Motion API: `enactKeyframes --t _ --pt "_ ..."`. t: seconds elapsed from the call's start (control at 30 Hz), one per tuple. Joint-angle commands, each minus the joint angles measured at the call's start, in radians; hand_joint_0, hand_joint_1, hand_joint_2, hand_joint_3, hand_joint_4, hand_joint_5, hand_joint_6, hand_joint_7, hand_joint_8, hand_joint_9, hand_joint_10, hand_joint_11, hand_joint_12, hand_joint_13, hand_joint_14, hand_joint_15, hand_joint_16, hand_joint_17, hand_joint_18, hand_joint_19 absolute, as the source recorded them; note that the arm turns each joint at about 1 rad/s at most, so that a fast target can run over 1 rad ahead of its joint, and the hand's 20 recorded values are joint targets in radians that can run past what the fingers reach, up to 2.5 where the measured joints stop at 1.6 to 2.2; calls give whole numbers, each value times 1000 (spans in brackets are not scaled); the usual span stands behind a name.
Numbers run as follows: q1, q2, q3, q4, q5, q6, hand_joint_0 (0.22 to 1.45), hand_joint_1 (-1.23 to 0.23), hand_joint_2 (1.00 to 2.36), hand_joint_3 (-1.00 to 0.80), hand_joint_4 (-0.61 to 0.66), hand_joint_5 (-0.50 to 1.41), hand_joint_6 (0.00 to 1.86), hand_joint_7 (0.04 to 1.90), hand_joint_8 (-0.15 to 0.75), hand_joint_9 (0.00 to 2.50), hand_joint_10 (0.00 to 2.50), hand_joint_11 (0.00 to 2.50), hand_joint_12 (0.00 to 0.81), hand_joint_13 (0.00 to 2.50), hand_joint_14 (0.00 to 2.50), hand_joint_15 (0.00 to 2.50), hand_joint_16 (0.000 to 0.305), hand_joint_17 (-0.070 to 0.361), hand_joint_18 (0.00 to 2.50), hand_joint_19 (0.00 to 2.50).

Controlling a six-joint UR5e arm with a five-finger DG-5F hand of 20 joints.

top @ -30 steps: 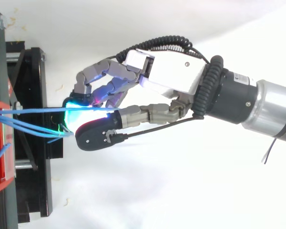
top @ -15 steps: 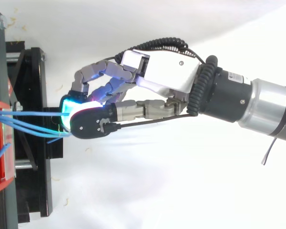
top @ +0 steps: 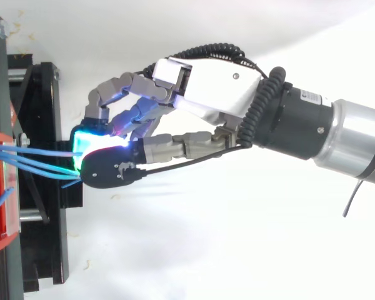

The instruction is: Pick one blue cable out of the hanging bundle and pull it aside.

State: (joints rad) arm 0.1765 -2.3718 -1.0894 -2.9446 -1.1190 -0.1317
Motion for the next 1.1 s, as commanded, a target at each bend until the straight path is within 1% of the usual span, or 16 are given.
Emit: enactKeyframes --t 0.0,0.1,0.17,0.23,0.27,0.33,0.4,0.43,0.47,0.5,0.6,0.67,0.77,0.93,1.07 --pt "5 0 11 -5 1 7 598 -656 1023 -164 190 -189 923 1090 320 822 15 626 359 746 15 430 55 123 806 507" --pt "5 2 25 -27 -1 9 605 -671 1024 -116 162 -182 929 1140 322 833 15 633 360 764 15 436 54 122 815 508" --pt "5 8 26 -48 -2 9 611 -688 1025 -78 142 -177 934 1174 324 851 15 634 357 777 15 439 54 122 826 504" --pt "6 16 28 -63 -2 9 620 -704 1026 -33 118 -172 939 1215 329 890 17 645 352 795 16 463 53 120 850 494" --pt "6 29 26 -82 -1 6 618 -705 1027 -18 112 -170 941 1219 331 897 17 651 355 803 16 466 54 121 853 493" --pt "6 34 28 -88 -1 6 634 -736 1025 26 75 -159 949 1271 338 947 17 669 365 848 17 488 55 125 889 487" --pt "6 57 28 -133 -1 3 655 -760 1023 77 22 -148 952 1362 342 1018 18 698 360 907 18 528 55 124 918 482" --pt "9 69 28 -175 -1 3 660 -763 1022 85 9 -147 953 1376 344 1027 16 696 365 927 18 541 55 124 921 484" --pt "9 69 28 -175 -1 3 671 -773 1021 113 -21 -142 952 1425 343 1071 16 710 359 940 20 554 54 122 935 491" --pt "11 72 28 -189 -1 7 700 -813 1018 143 -29 -133 951 1490 336 1118 16 727 349 979 20 590 53 120 941 515" --pt "15 77 28 -218 -2 12 718 -835 1015 168 -54 -124 950 1496 331 1193 17 761 347 1037 23 654 52 118 951 545" --pt "15 77 28 -220 -2 20 719 -840 1013 172 -58 -121 949 1492 336 1216 20 783 347 1050 21 660 53 119 965 548" --pt "20 75 28 -223 -1 47 725 -847 1011 168 -62 -120 949 1490 333 1223 19 784 353 1052 23 669 53 119 971 550" --pt "26 80 28 -264 -2 78 721 -847 1010 169 -69 -118 948 1486 335 1228 17 784 354 1054 23 659 53 120 980 543" --pt "32 83 28 -292 -1 116 720 -854 1006 171 -79 -114 946 1478 335 1233 17 769 356 1058 22 662 54 121 990 543"
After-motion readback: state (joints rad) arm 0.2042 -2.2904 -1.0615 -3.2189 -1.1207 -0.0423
